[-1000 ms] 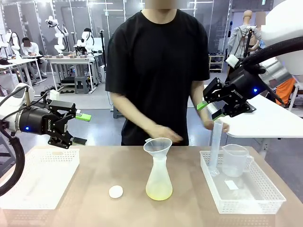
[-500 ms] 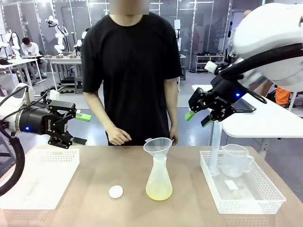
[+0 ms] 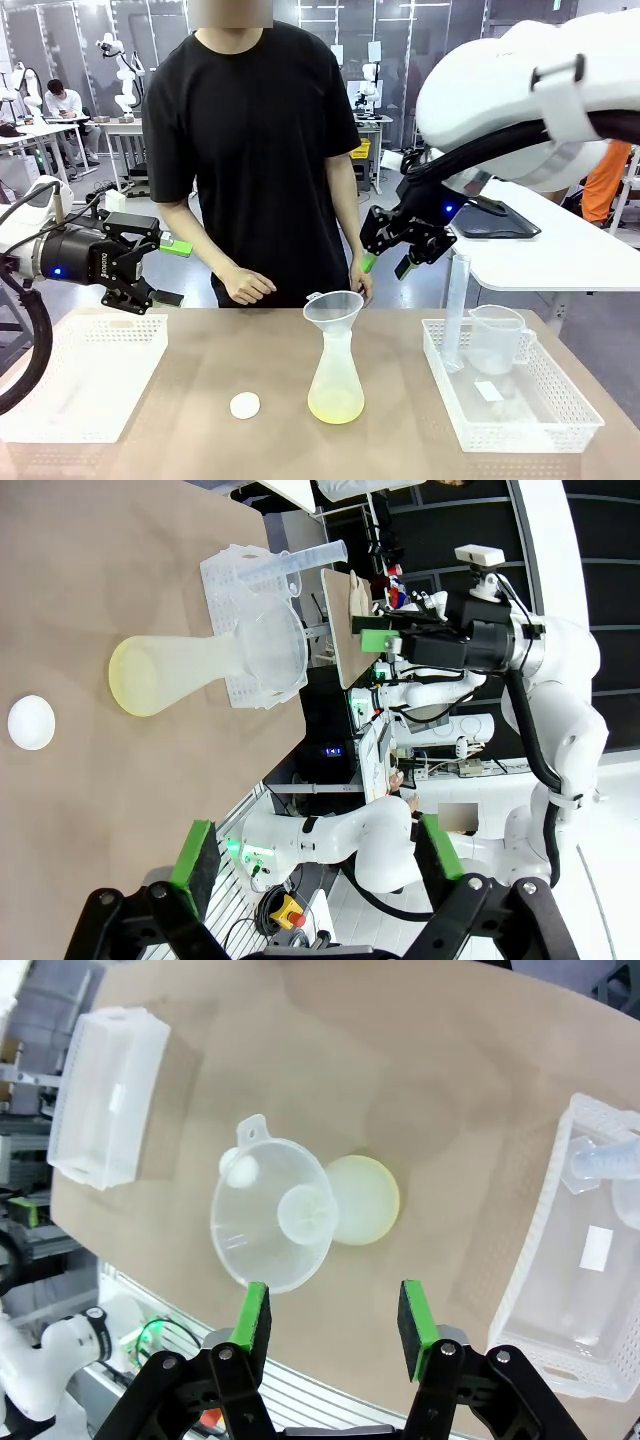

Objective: Prepare the solutions needed for the experiment.
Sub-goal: Once the solution is in the Big flask , pick up the Plastic Funnel and place it back into the right Organizing basket.

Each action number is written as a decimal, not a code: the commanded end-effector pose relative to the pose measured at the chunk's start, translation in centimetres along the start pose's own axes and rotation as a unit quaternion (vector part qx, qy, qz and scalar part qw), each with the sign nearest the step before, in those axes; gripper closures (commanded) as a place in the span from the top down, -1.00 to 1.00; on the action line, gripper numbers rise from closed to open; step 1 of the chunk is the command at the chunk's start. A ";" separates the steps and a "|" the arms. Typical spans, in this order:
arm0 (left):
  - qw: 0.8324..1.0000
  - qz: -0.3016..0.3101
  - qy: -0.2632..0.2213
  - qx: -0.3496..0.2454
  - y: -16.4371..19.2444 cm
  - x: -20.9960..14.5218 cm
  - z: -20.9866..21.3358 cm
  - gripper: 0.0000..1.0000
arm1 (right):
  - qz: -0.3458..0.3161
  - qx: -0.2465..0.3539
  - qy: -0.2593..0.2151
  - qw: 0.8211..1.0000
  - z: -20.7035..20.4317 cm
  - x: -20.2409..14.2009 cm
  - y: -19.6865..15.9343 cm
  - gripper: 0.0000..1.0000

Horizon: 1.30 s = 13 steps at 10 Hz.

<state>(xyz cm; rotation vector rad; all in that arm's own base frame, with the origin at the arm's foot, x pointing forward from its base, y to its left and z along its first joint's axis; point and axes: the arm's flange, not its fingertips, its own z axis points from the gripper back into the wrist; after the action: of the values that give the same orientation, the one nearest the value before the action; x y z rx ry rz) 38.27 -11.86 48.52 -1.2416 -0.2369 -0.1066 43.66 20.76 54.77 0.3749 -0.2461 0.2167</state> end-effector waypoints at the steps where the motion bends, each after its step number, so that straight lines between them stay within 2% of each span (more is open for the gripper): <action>1: 1.000 0.002 -0.004 -0.014 -0.3 0.0 -0.2 1.00 | 0.002 -0.026 0.017 0.999 -0.8 1.5 1.1 0.30; 9: 1.000 0.002 -0.004 -0.014 -0.3 0.0 -0.2 1.00 | 0.028 -0.053 0.076 0.995 -6.0 3.2 2.1 0.30; 13: 1.000 0.002 -0.004 -0.014 -0.3 0.0 -0.2 1.00 | 0.028 -0.047 0.088 0.995 -8.4 3.5 2.0 0.30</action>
<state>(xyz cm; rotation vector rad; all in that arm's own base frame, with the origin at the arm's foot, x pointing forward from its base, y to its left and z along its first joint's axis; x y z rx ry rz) 38.27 -11.85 48.52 -1.2415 -0.2370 -0.1064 47.67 25.56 48.78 0.2752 -0.0923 0.3168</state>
